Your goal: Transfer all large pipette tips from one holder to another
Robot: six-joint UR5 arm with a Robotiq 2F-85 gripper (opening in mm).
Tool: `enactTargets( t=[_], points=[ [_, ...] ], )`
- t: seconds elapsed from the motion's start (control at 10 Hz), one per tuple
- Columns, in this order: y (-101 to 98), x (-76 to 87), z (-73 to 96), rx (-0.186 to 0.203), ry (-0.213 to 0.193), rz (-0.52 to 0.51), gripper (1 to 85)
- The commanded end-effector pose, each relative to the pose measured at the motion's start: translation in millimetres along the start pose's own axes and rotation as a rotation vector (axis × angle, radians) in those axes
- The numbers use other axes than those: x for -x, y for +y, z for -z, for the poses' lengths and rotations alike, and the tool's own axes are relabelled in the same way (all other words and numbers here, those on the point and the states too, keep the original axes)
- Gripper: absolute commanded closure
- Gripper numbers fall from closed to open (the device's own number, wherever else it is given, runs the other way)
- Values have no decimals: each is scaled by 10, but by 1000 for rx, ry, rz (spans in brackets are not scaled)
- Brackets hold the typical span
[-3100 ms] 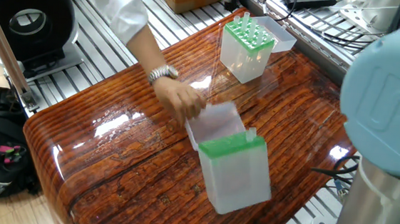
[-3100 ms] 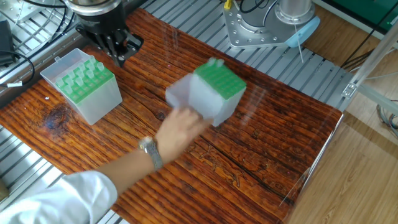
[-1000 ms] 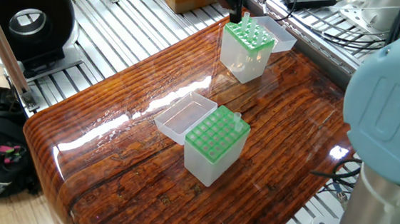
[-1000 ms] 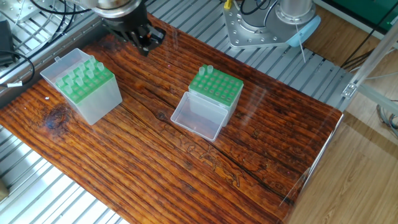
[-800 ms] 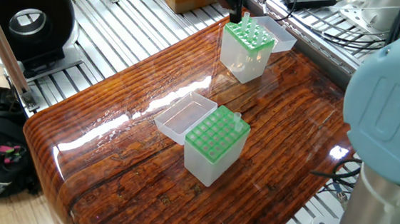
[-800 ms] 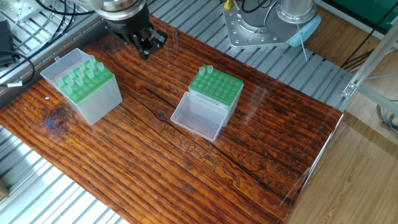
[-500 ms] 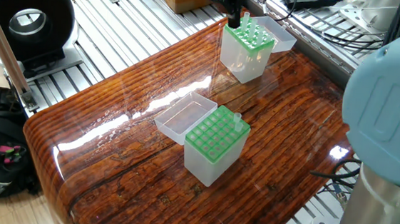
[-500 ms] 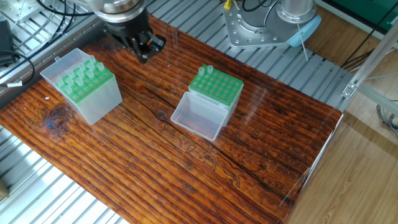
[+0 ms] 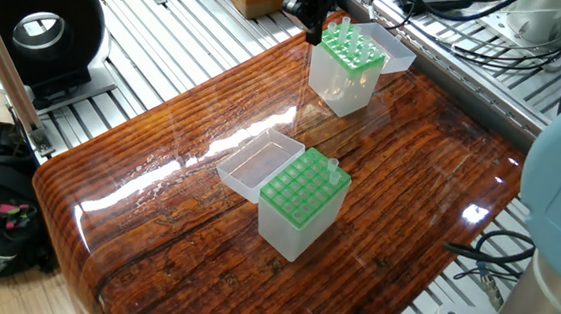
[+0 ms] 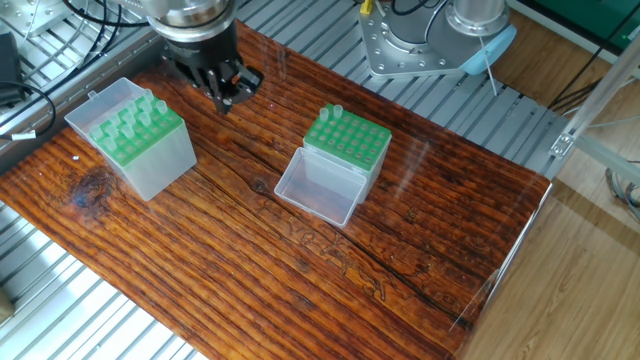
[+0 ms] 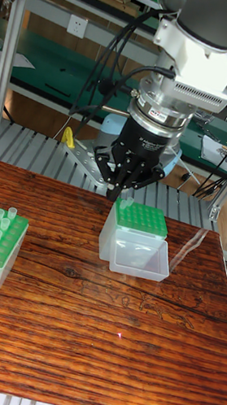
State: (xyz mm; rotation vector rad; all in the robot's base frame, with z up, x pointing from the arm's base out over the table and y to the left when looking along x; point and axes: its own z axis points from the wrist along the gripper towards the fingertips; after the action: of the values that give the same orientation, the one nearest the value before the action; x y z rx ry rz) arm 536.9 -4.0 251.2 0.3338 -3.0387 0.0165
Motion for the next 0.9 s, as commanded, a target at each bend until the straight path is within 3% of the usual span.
enactTargets(
  t=[0.0, 0.2, 0.4, 0.8],
  points=[
    [180, -5, 6, 75, 3, -40, 847],
    [179, -32, 4, 74, 10, -66, 847],
    [324, -95, 22, 130, 36, -67, 847],
    [332, -109, 23, 133, 41, -60, 847]
  ],
)
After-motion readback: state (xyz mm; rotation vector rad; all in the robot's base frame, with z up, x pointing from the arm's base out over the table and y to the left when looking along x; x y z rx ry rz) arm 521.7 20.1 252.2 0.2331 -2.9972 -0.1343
